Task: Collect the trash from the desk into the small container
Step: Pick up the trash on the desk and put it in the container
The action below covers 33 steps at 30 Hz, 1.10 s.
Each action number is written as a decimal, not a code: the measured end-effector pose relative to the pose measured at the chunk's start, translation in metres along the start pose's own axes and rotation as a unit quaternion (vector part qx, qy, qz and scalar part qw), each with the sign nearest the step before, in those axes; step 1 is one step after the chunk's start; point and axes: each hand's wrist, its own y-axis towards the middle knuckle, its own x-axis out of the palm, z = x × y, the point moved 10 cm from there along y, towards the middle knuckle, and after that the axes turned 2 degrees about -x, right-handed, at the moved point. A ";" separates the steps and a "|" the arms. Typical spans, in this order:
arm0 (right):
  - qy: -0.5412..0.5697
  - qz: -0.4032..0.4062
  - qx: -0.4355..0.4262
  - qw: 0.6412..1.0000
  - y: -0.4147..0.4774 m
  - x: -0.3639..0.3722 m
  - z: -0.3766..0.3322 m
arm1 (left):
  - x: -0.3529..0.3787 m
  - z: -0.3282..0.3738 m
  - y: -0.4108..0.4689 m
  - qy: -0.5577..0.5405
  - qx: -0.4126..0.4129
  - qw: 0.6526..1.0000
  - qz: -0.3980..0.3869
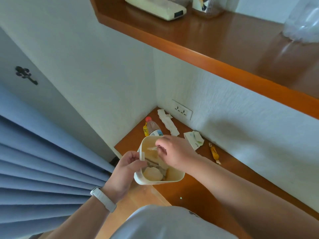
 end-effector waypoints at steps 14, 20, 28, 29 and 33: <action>-0.039 0.094 0.065 0.993 -0.016 -0.032 0.062 | -0.016 -0.010 0.000 -0.003 -0.022 1.000 -0.006; -0.120 0.005 0.324 0.938 -0.095 0.000 0.189 | -0.001 -0.006 0.009 -0.003 -0.016 1.000 -0.013; -0.123 -0.070 0.488 0.861 -0.175 0.049 0.257 | 0.012 -0.005 0.005 0.021 -0.018 0.999 -0.026; -0.119 -0.069 0.496 0.857 -0.178 0.054 0.260 | 0.012 -0.005 0.004 0.019 -0.020 0.999 -0.022; -0.109 -0.055 0.496 0.859 -0.175 0.064 0.263 | 0.008 -0.008 0.000 0.011 -0.023 1.000 -0.006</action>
